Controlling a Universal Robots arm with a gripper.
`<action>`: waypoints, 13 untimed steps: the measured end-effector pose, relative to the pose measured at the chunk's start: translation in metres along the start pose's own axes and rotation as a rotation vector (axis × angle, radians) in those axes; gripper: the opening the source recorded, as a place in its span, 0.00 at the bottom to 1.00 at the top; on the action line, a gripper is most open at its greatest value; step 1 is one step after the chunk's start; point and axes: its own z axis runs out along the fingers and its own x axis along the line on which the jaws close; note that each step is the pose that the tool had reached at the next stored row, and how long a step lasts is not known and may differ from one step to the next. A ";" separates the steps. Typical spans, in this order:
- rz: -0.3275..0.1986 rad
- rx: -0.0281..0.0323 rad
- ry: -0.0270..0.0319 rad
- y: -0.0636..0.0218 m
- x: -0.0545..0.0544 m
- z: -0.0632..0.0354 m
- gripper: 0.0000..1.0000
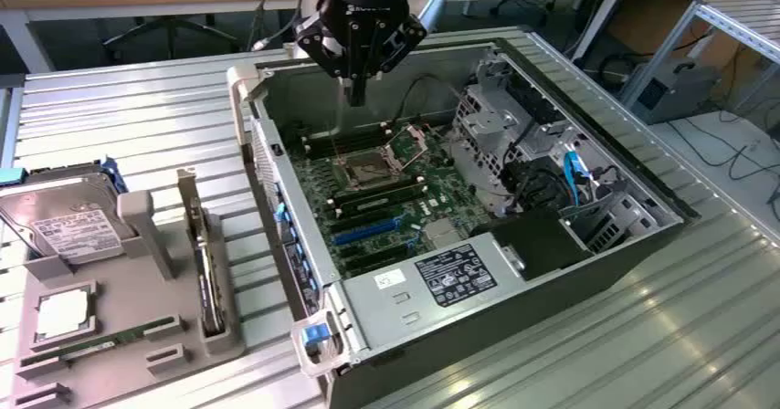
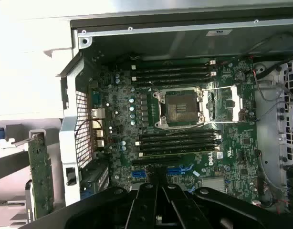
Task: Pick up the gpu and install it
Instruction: 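Reach for the gpu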
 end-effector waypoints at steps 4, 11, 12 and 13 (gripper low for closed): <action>0.000 0.0000 0.0000 0.0000 0.000 0.0000 0.11; 0.000 0.0000 0.0000 0.0000 0.000 0.0000 0.11; 0.000 0.0000 0.0000 0.0000 0.000 0.0000 0.11; 0.000 0.0000 -0.0001 -0.0001 0.001 0.0000 0.11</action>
